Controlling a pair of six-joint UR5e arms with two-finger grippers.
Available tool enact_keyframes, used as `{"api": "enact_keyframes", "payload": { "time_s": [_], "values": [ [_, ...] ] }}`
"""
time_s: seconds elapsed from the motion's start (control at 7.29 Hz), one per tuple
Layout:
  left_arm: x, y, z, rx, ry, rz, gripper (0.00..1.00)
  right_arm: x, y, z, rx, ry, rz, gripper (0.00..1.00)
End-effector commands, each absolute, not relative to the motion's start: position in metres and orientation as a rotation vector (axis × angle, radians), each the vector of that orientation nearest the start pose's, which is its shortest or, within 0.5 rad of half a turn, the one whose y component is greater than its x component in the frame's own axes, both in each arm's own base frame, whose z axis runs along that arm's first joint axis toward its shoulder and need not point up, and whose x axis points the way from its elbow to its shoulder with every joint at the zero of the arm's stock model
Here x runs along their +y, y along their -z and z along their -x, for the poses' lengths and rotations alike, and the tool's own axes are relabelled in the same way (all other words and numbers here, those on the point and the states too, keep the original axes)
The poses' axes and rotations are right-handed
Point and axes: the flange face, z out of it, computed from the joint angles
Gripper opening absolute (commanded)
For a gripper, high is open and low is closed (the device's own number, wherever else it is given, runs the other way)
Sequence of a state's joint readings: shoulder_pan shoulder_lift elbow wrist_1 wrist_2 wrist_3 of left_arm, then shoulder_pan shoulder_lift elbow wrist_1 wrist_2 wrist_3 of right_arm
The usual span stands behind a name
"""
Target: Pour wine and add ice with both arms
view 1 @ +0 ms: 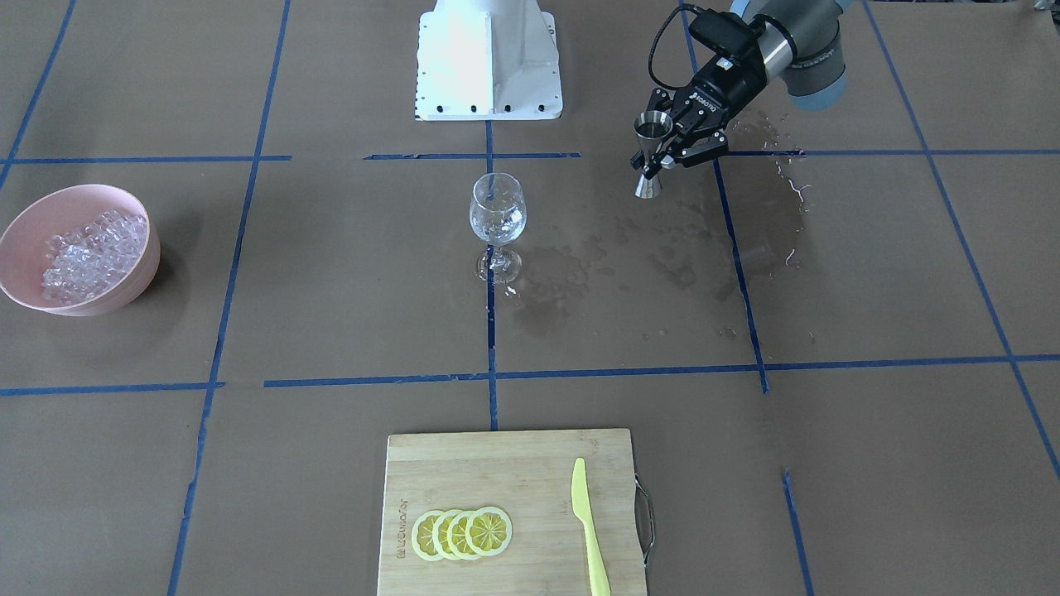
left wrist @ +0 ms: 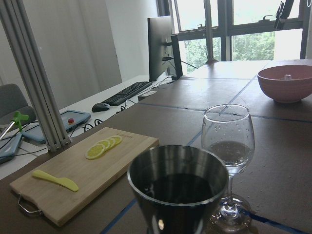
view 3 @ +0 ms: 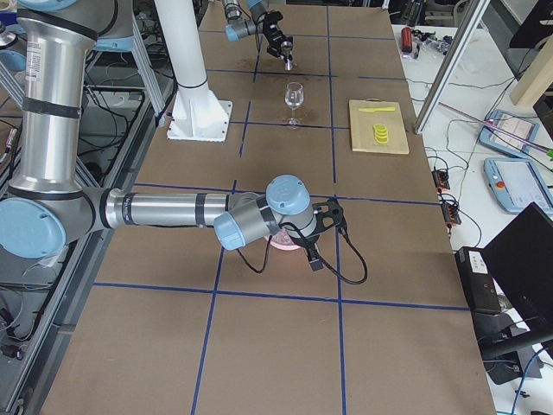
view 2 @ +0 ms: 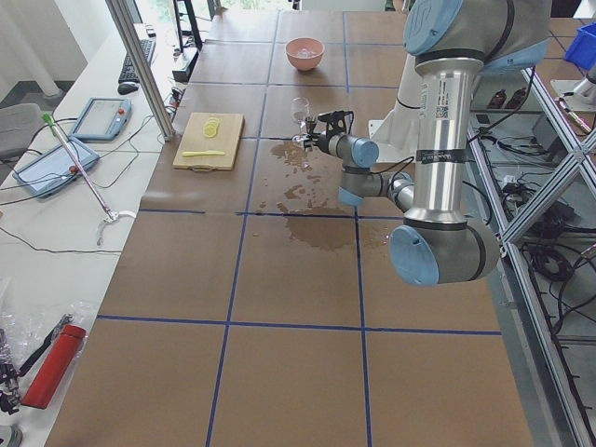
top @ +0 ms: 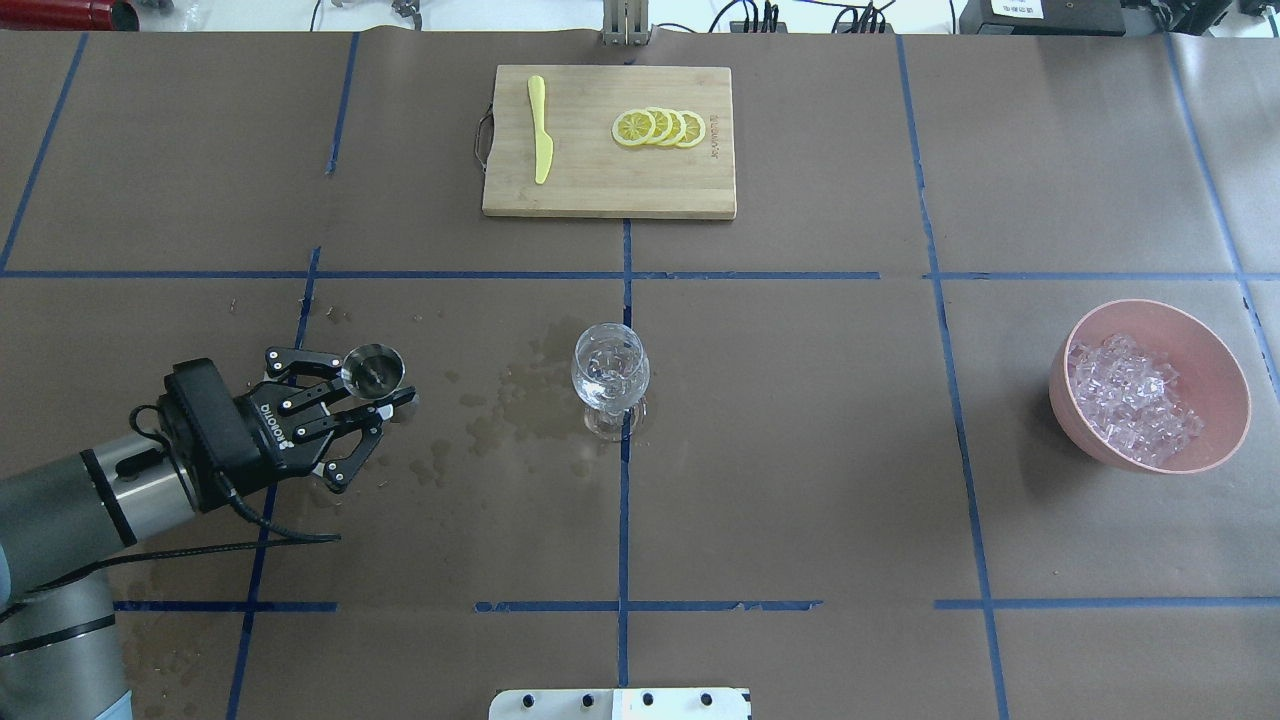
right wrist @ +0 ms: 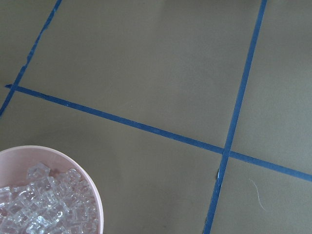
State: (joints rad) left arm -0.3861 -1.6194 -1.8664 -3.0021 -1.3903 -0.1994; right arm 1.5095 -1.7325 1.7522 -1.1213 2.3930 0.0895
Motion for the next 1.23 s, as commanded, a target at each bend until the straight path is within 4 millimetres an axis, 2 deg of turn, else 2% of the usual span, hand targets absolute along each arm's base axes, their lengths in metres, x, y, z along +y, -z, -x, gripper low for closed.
{"api": "enact_keyframes", "payload": {
  "time_s": [0.0, 0.14, 0.27, 0.41, 0.55, 0.69, 0.96, 1.1],
  "values": [
    [-0.341, -0.299, -0.381, 1.05, -0.666, -1.379, 0.0, -0.446, -0.593, -0.033, -0.837, 0.164, -0.373, 1.0],
    [-0.342, -0.284, -0.386, 1.053, -0.668, -1.34, 0.0, -0.446, -0.593, -0.033, -0.837, 0.164, -0.373, 1.0],
    [-0.347, -0.26, -0.396, 1.063, -0.646, -1.287, 0.0, -0.446, -0.594, -0.033, -0.836, 0.163, -0.372, 1.0],
    [-0.349, -0.227, -0.411, 1.082, -0.659, -1.201, 0.0, -0.446, -0.598, -0.033, -0.837, 0.16, -0.365, 1.0],
    [-0.353, -0.205, -0.422, 1.079, -0.664, -1.137, 0.0, -0.445, -0.6, -0.033, -0.837, 0.16, -0.361, 1.0],
    [-0.356, -0.195, -0.43, 1.049, -0.673, -1.097, 0.0, -0.445, -0.6, -0.033, -0.837, 0.16, -0.361, 1.0],
    [-0.355, -0.191, -0.431, 0.993, -0.689, -1.03, 0.0, -0.445, -0.6, -0.033, -0.837, 0.158, -0.36, 1.0],
    [-0.356, -0.18, -0.433, 0.967, -0.695, -1.0, 0.0, -0.445, -0.601, -0.033, -0.837, 0.158, -0.359, 1.0]
  ]
}}
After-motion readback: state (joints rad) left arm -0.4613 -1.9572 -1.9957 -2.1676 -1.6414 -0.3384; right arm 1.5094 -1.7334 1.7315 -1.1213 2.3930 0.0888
